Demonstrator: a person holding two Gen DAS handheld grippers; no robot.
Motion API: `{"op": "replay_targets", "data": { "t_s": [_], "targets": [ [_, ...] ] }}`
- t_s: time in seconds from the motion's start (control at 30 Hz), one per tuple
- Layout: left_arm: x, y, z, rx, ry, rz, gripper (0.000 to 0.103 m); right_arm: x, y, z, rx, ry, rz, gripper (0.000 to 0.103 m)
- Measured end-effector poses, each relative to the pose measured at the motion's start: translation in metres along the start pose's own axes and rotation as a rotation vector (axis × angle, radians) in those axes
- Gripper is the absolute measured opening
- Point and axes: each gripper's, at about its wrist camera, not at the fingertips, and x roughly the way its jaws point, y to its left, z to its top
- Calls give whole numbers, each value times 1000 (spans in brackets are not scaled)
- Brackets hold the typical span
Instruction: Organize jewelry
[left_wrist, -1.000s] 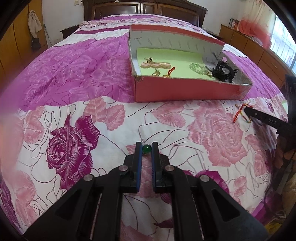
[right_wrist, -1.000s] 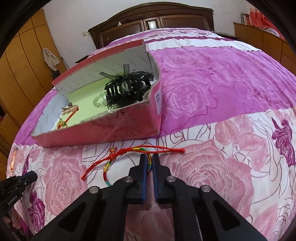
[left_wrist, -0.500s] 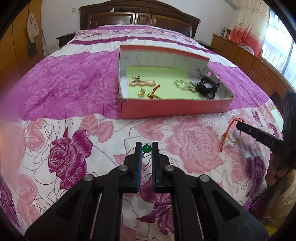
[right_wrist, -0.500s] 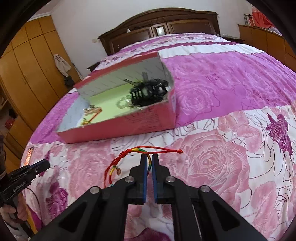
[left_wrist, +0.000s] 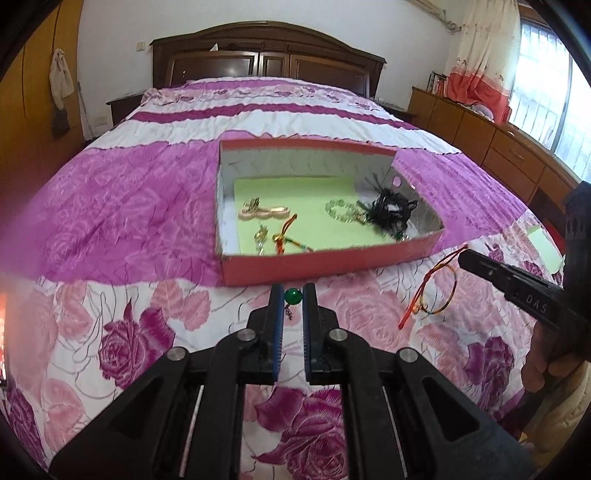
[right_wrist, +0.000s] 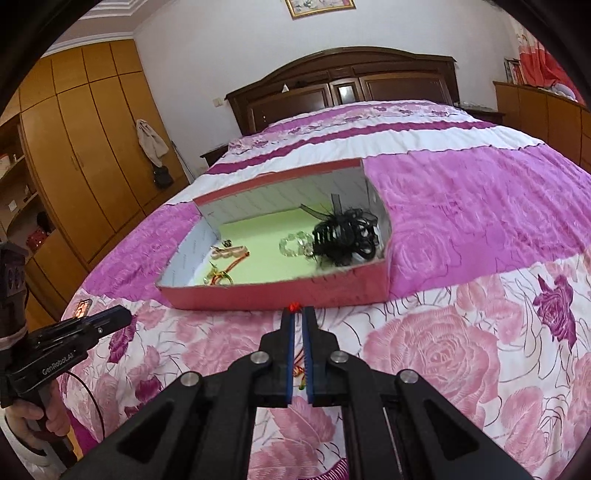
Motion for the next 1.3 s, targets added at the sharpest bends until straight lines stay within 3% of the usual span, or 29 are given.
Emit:
{"op": "replay_targets", "data": {
  "t_s": [0.87, 1.03, 1.3],
  "targets": [
    [27, -14, 73, 7, -117, -24, 1, 7, 17, 72, -93, -152, -8, 6],
    [43, -13, 80, -9, -111, -22, 1, 20, 15, 85, -86, -162, -15, 6],
    [80, -11, 75, -22, -41, -12, 1, 56, 9, 83, -77, -94, -33, 6]
  ]
}}
